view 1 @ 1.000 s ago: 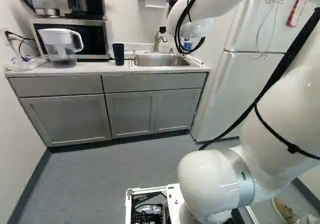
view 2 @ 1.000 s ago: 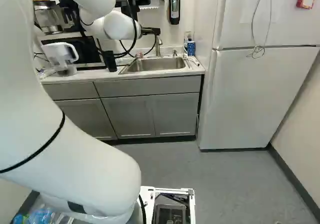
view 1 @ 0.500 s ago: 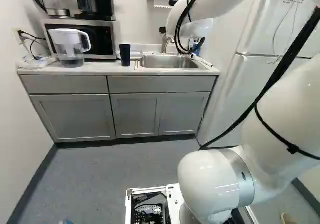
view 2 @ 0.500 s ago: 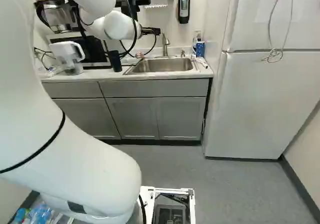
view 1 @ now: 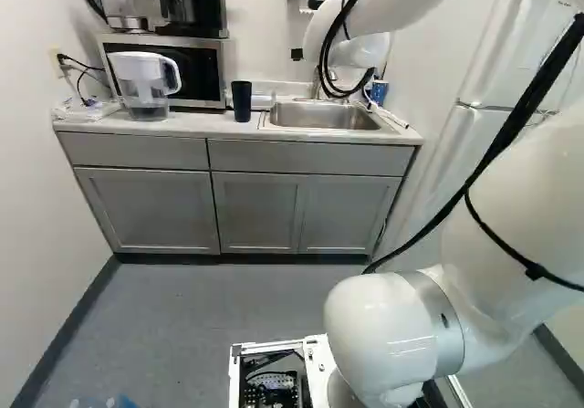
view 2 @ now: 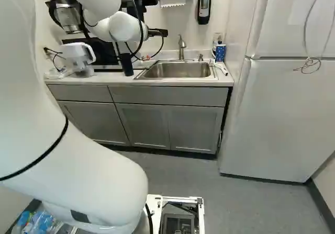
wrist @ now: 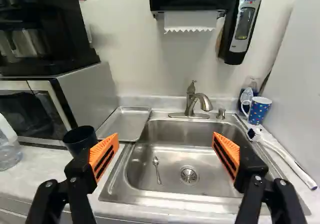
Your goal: Rinse the cup and place it in the tray
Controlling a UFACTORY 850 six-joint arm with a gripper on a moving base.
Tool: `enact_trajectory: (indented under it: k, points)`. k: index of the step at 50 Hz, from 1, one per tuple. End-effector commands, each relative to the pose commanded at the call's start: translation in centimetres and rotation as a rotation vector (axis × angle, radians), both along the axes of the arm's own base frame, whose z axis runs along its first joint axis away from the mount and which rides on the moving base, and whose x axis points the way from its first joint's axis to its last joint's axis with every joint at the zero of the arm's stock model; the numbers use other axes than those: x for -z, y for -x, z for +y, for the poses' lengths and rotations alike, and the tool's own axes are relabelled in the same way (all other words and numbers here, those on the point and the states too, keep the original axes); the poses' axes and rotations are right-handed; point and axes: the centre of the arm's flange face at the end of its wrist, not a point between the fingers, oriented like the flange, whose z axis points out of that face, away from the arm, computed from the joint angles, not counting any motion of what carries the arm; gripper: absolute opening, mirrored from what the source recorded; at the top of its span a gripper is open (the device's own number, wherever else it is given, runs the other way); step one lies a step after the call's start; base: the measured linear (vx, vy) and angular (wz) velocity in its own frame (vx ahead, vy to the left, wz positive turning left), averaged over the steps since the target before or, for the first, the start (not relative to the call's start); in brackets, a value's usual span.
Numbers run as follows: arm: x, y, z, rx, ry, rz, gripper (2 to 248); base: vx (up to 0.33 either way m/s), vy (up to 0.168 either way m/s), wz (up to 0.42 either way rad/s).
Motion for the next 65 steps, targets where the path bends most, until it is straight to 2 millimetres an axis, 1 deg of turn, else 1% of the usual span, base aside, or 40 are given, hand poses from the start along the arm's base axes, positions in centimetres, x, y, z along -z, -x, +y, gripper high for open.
enact_trajectory:
  k: [26, 65]
  points:
    - [0.0, 0.0, 0.0, 0.0, 0.0, 0.0, 247, 0.113, -0.028, 0.182]
    - [0.0, 0.0, 0.0, 0.0, 0.0, 0.0, 247, 0.114, -0.064, 0.011]
